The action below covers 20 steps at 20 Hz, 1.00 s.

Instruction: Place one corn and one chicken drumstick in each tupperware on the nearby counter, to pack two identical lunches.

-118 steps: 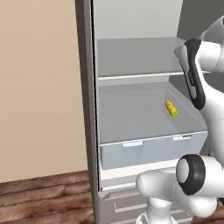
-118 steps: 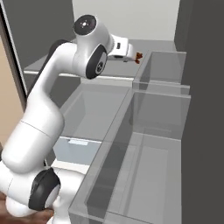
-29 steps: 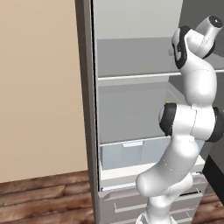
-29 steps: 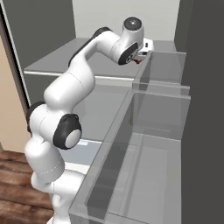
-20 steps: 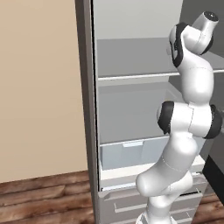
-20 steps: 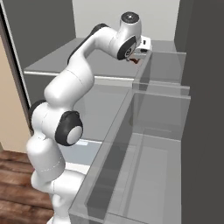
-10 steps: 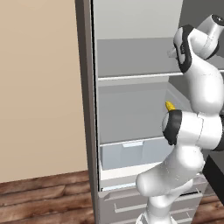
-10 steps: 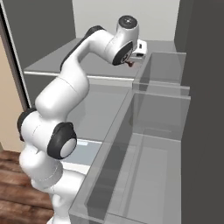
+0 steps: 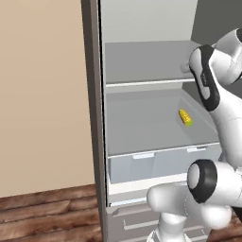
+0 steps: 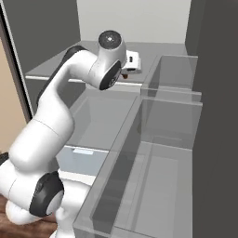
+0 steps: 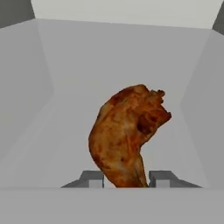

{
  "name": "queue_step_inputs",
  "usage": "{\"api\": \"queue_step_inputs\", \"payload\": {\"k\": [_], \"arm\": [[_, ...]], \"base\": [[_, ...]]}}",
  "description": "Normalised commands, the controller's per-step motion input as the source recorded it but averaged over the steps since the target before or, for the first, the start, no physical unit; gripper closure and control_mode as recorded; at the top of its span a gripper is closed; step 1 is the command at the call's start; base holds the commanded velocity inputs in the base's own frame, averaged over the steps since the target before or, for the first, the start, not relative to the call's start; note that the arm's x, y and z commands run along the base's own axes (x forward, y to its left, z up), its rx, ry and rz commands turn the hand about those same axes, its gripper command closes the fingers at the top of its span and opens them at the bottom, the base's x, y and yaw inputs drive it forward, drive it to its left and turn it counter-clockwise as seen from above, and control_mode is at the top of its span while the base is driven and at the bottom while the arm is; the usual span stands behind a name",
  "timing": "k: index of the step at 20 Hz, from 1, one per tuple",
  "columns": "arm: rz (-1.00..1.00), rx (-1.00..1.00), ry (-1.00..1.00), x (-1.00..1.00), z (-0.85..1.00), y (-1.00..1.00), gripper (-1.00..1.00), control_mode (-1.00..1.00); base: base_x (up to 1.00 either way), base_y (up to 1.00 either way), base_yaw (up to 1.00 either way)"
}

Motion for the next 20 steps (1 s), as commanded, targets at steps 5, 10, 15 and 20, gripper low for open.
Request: {"api": "queue_step_inputs", "payload": {"k": [5, 10, 15, 20], "arm": [[0.0, 0.0, 0.16, -1.0, 0.17, 0.0, 1.0, -1.0], [-0.02, -0.05, 0.03, -0.64, -0.16, 0.27, 1.0, -1.0], [-0.09, -0.08, 0.01, -0.3, -0.27, 0.42, 1.0, -1.0], [-0.12, -0.06, 0.0, -0.67, -0.19, 0.35, 1.0, -1.0]], "base": [[0.0, 0.0, 0.0], [0.0, 0.0, 0.0], [0.0, 0.0, 0.0], [0.0, 0.0, 0.0]]}}
